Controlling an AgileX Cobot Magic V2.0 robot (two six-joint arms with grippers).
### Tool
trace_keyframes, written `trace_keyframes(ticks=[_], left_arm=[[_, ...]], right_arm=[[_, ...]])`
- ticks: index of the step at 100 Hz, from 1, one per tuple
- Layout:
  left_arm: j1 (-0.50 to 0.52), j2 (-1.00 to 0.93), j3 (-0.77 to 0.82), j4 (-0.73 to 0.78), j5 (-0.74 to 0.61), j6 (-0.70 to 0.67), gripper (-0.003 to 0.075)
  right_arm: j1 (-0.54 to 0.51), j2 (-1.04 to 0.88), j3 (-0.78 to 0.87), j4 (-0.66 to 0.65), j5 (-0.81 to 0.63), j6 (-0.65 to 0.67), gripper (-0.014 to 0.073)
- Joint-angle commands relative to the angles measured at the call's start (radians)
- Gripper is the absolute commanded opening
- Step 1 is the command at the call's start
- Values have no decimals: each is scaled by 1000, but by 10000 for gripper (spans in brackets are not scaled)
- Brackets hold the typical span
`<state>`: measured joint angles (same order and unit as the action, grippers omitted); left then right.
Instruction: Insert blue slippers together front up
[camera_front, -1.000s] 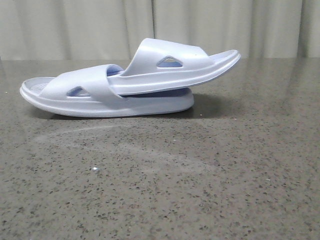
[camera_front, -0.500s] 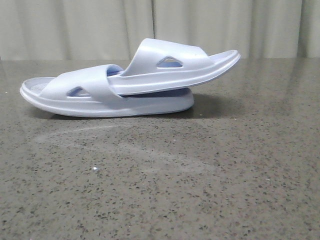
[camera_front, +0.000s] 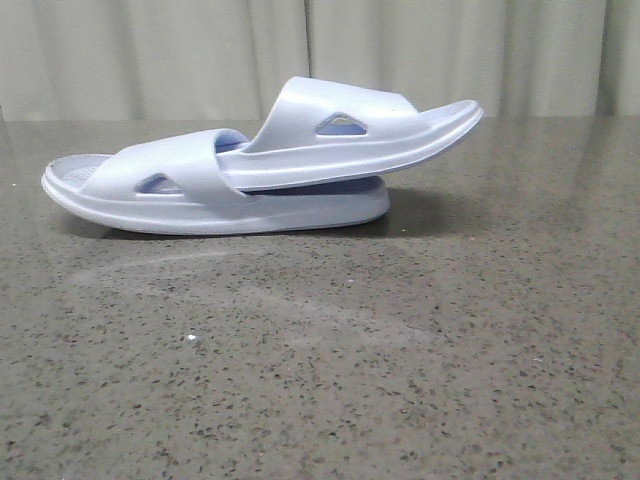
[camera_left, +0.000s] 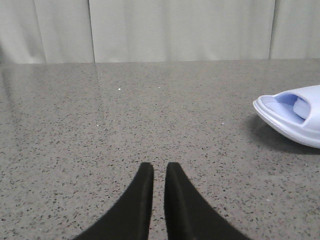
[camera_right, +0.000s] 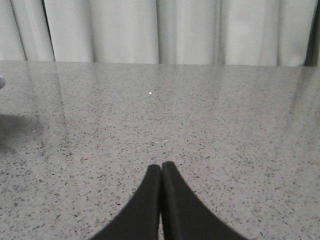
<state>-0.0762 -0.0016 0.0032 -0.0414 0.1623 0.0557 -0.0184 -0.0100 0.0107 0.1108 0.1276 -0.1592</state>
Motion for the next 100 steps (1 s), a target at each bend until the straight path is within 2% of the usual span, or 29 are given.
trace_keyframes(ticks=[1, 100], left_arm=[[1, 11, 9, 0, -76, -9, 15], [16, -32, 9, 0, -92, -9, 15]], right_arm=[[-8, -22, 22, -7, -68, 0, -89], [-8, -20, 22, -7, -67, 0, -89]])
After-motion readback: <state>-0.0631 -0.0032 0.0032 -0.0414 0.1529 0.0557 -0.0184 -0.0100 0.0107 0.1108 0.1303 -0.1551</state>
